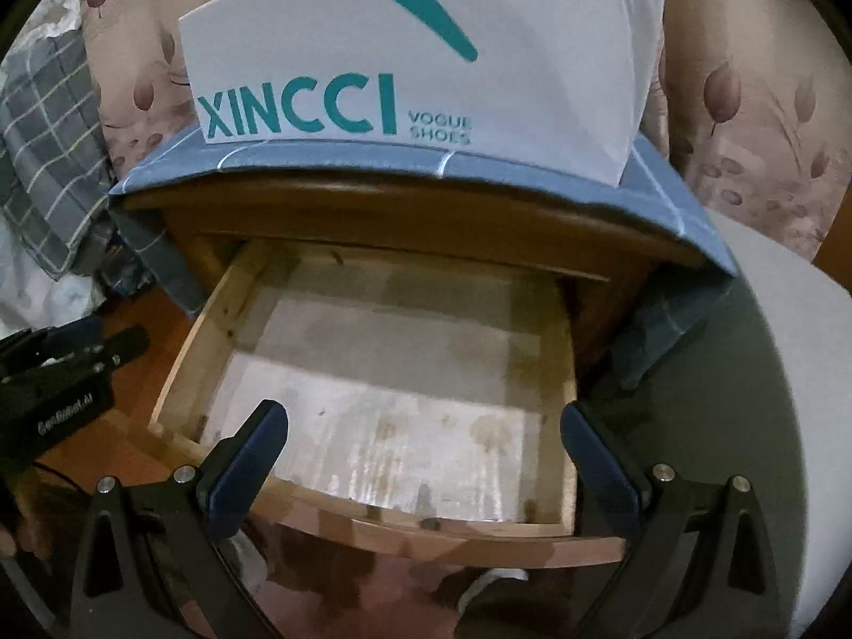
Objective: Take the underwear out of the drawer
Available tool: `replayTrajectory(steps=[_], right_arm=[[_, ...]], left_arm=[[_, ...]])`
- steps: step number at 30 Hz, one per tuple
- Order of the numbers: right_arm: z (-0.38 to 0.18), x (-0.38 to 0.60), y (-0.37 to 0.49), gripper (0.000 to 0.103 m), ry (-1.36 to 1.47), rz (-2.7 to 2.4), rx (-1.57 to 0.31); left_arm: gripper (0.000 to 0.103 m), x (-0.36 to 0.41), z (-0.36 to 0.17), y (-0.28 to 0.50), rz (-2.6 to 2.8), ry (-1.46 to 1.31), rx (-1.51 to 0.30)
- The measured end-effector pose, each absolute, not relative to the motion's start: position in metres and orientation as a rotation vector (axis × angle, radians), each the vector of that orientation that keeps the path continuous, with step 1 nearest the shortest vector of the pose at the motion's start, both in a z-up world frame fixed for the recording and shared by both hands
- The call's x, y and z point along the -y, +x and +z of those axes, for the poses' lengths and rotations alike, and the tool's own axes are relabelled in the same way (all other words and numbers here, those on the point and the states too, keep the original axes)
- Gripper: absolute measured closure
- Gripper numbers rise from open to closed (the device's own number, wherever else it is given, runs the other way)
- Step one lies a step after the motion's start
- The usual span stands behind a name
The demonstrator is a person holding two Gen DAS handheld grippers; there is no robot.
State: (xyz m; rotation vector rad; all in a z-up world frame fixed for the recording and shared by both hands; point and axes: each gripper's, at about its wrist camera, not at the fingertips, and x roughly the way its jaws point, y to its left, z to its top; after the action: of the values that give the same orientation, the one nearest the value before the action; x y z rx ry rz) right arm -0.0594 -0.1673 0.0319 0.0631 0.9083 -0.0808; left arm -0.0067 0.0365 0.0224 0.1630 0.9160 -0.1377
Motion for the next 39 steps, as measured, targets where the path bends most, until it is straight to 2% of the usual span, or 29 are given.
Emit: replayTrajectory(steps=[11,39], right_arm=[[0.003,0.174,-0.059,0.002,0.1,-0.119,-0.952],[-0.009,0.161,-0.059,0.001,0.09,-0.07,-0.983]], left_arm=[[0.052,-0.028,0.019,-0.006,-0.159,0.17,-0.924],[0.052,-0.028,0.011,0.0,-0.139,0.157,-0.964]])
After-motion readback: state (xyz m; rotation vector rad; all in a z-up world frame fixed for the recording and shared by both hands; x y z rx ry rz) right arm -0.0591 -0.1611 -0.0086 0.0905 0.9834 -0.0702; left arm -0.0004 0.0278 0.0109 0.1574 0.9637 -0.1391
